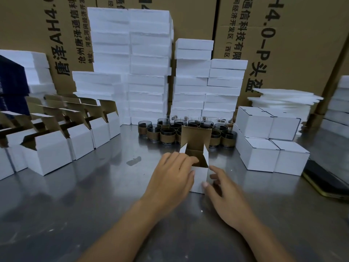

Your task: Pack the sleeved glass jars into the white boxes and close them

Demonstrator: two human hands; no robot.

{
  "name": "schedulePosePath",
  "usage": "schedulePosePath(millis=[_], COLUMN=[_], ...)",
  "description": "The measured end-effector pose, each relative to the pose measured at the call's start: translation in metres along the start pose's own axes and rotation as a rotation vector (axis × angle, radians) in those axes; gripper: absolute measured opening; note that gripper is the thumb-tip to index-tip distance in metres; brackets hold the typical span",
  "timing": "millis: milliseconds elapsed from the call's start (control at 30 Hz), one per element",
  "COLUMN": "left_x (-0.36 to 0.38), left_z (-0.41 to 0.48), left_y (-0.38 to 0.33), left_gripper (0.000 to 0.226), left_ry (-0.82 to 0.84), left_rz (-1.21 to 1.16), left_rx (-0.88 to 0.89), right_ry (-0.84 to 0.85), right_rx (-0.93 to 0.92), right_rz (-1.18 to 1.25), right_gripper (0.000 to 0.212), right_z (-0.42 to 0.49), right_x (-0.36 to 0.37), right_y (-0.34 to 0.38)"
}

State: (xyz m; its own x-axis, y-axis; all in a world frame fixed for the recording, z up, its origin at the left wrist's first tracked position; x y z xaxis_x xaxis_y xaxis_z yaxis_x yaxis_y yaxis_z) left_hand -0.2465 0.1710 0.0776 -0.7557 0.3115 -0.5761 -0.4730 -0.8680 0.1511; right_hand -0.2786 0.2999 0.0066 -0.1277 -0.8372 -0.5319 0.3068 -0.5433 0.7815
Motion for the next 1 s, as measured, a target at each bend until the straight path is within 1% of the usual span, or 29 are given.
schedulePosePath(millis=[100, 200, 300, 467, 567, 633, 700, 767, 833, 933, 1000], left_x=[0.004, 0.006, 0.009, 0.014, 0.012, 0.012, 0.015, 0.02, 0.023, 0.026, 0.025], left_z=[0.001, 0.003, 0.002, 0.0, -0.001, -0.002, -0.003, -0.003, -0.001, 0.0, -0.001], left_y=[0.004, 0.011, 0.015, 0.018, 0.018, 0.016, 0.015, 0.015, 0.013, 0.013, 0.012], left_gripper=[0.024, 0.026, 0.025, 0.024, 0.022, 0.016, 0.004, 0.007, 0.008, 0.011, 0.004], left_ry=[-0.012, -0.03, -0.045, -0.089, -0.15, -0.196, -0.217, -0.21, -0.196, -0.168, -0.167], left_rz=[-0.033, -0.041, -0.043, -0.062, -0.07, -0.067, -0.071, -0.093, -0.102, -0.104, -0.112], left_rx=[-0.025, -0.066, -0.089, -0.124, -0.124, -0.116, -0.11, -0.114, -0.103, -0.094, -0.091], right_ry=[-0.021, -0.083, -0.138, -0.123, -0.145, -0.172, -0.183, -0.152, -0.064, 0.037, 0.03], right_rx=[0.005, 0.042, 0.091, 0.167, 0.195, 0.204, 0.194, 0.137, 0.081, 0.112, 0.141], right_rz=[0.04, 0.105, 0.096, 0.016, -0.02, -0.039, -0.046, -0.062, -0.131, -0.27, -0.317], right_gripper=[0.042, 0.034, 0.03, 0.035, 0.039, 0.04, 0.041, 0.044, 0.046, 0.038, 0.033], right_z=[0.0, 0.008, 0.028, 0.08, 0.115, 0.135, 0.152, 0.164, 0.171, 0.177, 0.176], right_x=[-0.001, -0.008, -0.019, -0.031, -0.039, -0.044, -0.044, -0.036, -0.019, 0.003, 0.006], right_y=[0.001, -0.004, -0.014, -0.035, -0.048, -0.055, -0.056, -0.051, -0.043, -0.042, -0.043])
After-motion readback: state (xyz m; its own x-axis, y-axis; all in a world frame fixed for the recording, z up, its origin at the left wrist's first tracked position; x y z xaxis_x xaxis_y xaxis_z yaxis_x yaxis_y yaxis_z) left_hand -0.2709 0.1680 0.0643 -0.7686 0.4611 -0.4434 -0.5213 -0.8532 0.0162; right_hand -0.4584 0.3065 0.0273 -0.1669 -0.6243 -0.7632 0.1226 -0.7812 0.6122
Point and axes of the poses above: each hand's wrist, its own z-axis towards the middle knuckle, its own x-axis out of the palm, y = z × x, the point moved 9 cm from there along z, towards the middle knuckle, and after that the axes turned 10 degrees about z, right-handed, at the moved point
